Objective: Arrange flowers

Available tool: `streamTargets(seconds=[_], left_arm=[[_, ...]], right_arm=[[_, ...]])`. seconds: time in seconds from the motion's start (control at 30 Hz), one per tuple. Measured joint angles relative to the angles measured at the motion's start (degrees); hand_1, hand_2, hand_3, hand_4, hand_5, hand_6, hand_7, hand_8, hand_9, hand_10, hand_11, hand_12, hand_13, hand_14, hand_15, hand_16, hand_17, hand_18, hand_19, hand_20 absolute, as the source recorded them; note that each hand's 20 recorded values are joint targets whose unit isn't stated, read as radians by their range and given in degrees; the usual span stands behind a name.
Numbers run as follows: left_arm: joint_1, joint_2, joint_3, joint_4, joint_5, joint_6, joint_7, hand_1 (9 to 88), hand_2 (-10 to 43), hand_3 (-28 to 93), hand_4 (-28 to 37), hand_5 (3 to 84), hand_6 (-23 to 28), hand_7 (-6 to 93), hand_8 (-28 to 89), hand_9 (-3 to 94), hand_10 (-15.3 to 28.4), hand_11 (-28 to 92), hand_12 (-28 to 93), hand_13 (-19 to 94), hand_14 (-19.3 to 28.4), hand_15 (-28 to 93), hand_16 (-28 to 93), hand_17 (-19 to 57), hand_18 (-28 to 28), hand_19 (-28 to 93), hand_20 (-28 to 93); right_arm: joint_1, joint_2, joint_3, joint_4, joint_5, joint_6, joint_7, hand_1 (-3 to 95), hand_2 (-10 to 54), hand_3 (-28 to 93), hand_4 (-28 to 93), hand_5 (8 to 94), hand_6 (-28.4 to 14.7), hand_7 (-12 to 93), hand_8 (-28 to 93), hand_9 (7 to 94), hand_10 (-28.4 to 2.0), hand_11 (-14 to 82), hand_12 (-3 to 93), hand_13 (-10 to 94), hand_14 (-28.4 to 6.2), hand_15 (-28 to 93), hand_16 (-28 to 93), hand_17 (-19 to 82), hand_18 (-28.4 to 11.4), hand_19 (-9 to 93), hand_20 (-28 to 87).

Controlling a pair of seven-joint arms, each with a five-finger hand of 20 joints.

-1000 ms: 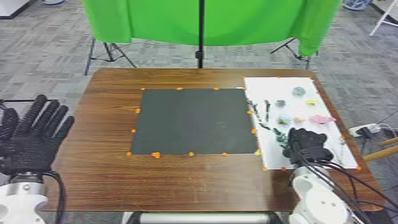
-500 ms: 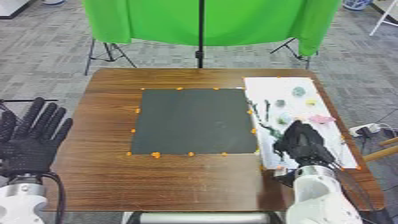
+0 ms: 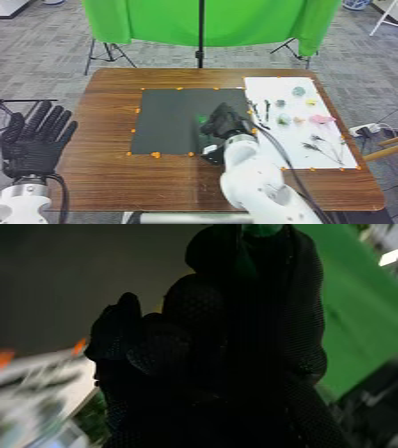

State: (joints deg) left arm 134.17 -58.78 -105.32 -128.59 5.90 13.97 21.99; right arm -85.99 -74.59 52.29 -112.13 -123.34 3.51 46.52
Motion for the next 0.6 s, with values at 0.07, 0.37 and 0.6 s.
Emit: streamTargets(seconds=[0.07, 0.37, 0.6], left_arm=[[-0.3, 0.45, 0.56, 0.0, -0.12, 0.76, 0.33, 23.5, 11.9, 73, -28.3, 41.1, 8.7, 7.7, -9, 34.4, 13.9, 13, 8, 26, 11.7, 9, 0, -6.5, 12.3, 25, 10], [-2.6, 2.9, 3.35, 0.08, -0.71, 1.91, 1.61, 23.4, 11.7, 73, -28.3, 41.5, 8.9, 8.0, -9, 34.8, 13.9, 13, 8, 27, 11.8, 10, -1, -6.4, 12.4, 25, 10], [-4.1, 4.12, 4.84, 0.26, -2.37, 2.18, 2.77, 23.5, 11.6, 74, -28.3, 42.5, 9.1, 8.9, -9, 36.1, 14.3, 14, 9, 28, 12.6, 13, -1, -6.3, 12.9, 27, 11]], right_arm=[[2.5, -2.0, -1.9, 3.0, -0.7, -4.0, 0.0, 88.5, -9.5, -28, 55, 80.0, -2.9, 38, 21, 78.6, -15.4, 50.4, 48.2, 67, -17.8, 79, 38, 32, -28.4, 85, 45], [10.3, -10.6, -7.3, 14.3, -3.8, -7.7, -0.1, 84.8, -9.5, -28, 54, 76.6, -3.6, 40, 17, 76.0, -16.2, 51.8, 43.8, 66, -17.7, 78, 36, 31, -28.4, 86, 44], [10.9, -15.0, -6.9, 18.1, -2.6, -9.1, 3.2, 81.0, -9.5, -28, 52, 68.2, -6.2, 38, 14, 69.3, -19.2, 50.5, 36.7, 62, -18.6, 77, 31, 29, -28.4, 85, 42]])
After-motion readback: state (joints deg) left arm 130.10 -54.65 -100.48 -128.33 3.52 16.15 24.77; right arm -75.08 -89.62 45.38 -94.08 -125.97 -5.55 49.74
